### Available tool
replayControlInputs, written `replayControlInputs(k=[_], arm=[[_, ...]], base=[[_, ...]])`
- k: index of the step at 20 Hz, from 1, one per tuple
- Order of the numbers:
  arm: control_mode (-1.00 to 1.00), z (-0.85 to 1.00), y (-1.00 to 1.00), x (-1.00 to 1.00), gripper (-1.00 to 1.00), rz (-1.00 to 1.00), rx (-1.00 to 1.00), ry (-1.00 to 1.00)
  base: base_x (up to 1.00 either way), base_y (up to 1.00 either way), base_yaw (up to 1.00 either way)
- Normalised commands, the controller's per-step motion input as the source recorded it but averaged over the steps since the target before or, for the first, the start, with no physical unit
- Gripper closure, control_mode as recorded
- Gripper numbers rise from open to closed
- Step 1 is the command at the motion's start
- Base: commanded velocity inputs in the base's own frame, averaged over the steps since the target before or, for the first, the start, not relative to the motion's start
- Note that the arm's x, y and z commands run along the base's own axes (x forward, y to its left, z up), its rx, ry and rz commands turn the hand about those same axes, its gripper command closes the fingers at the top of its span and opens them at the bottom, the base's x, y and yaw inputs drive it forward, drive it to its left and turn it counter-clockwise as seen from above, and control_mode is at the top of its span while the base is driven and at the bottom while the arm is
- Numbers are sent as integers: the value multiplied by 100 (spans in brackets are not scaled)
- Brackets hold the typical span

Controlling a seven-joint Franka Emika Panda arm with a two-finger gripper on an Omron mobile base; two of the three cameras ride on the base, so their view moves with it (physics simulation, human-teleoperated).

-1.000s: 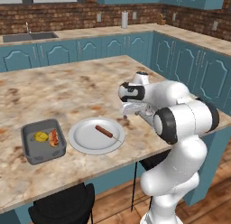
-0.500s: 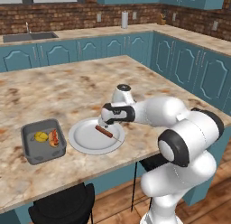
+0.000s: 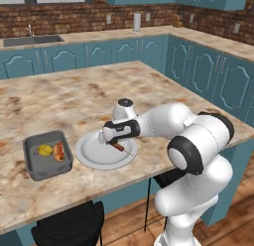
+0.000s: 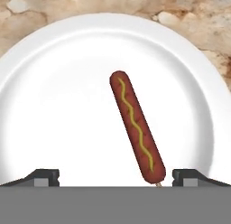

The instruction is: Place one cooked food and one vegetable from the large plate to each tupperware container.

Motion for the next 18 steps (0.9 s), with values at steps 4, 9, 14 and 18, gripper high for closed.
replayControlInputs(k=[4,9,14,18], arm=[[-100,-28,-4,9,-100,0,0,0],[-100,-33,-6,7,-100,3,-2,-10],[-100,-26,-2,16,-100,2,0,-10],[-100,-20,-1,14,-100,1,0,-3]], base=[[0,0,0],[0,0,0],[0,0,0],[0,0,0]])
